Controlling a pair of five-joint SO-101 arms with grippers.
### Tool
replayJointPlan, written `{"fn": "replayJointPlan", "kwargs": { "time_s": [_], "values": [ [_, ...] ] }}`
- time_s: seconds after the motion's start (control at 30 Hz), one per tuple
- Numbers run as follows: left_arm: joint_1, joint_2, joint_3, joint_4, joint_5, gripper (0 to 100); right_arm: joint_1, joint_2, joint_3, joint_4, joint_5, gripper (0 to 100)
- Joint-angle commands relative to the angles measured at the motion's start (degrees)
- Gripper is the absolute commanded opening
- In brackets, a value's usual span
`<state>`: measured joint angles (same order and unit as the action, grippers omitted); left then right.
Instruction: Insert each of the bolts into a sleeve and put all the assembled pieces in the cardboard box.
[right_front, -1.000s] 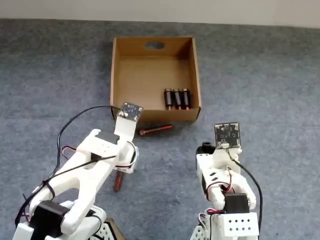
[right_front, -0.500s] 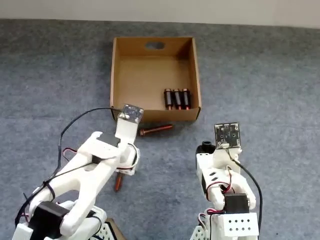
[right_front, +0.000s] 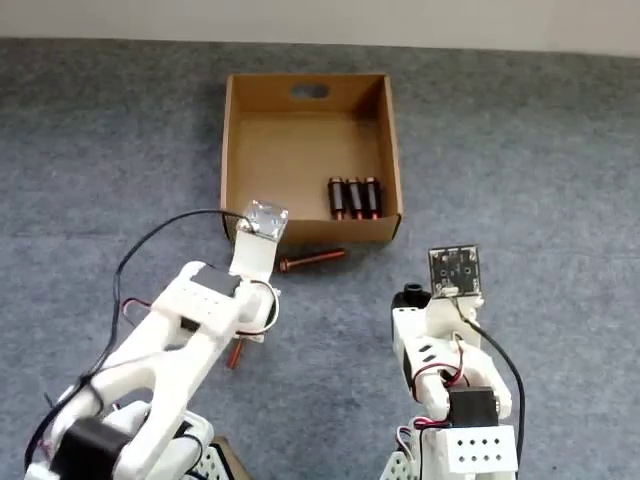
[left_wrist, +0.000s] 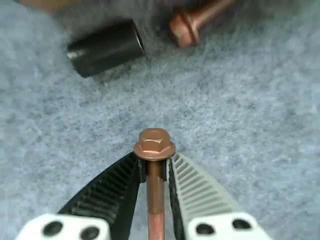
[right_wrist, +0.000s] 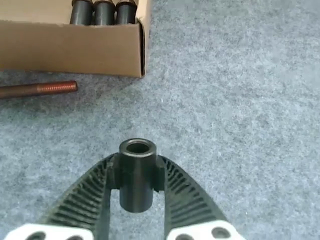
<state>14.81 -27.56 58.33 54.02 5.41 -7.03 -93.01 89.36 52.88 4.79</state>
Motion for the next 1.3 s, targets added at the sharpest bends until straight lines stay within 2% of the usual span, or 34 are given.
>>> {"fn": "replayJointPlan", "kwargs": {
  "time_s": [0.0, 0.13, 0.23, 0.37, 0.53, 0.83, 1.13, 1.27],
  "values": [
    [0.8, -10.9, -2.2, 6.2, 0.5, 1, -2.2, -0.9, -0.8, 0.7, -0.4, 0.6],
    [0.4, -23.3, -0.9, 8.5, 0.7, 1, -3.5, -5.8, -0.1, 1.1, -0.4, 0.6],
    [0.8, -31.6, 1.7, 8.2, 0.7, 1, -4.2, -12.0, -0.5, 5.9, -0.6, 0.6],
    [1.5, -42.4, 4.5, 3.5, 0.8, 1, -8.9, -11.6, -0.8, 8.4, -4.7, 0.6],
    [1.5, -57.3, 6.5, -1.7, 0.8, 1, -14.4, -12.2, -0.7, 6.5, -5.1, 0.6],
    [1.5, -75.5, 13.1, -16.9, 0.8, 1, -24.7, -12.2, -0.1, -16.7, -4.7, 0.6],
    [1.5, -75.8, 13.5, -30.8, 0.8, 1, -26.8, -12.1, 10.0, -44.5, -4.7, 0.7],
    [3.8, -75.8, 13.9, -32.5, 0.7, 1, -26.5, -12.1, 14.0, -50.0, -4.7, 0.7]
  ]
}}
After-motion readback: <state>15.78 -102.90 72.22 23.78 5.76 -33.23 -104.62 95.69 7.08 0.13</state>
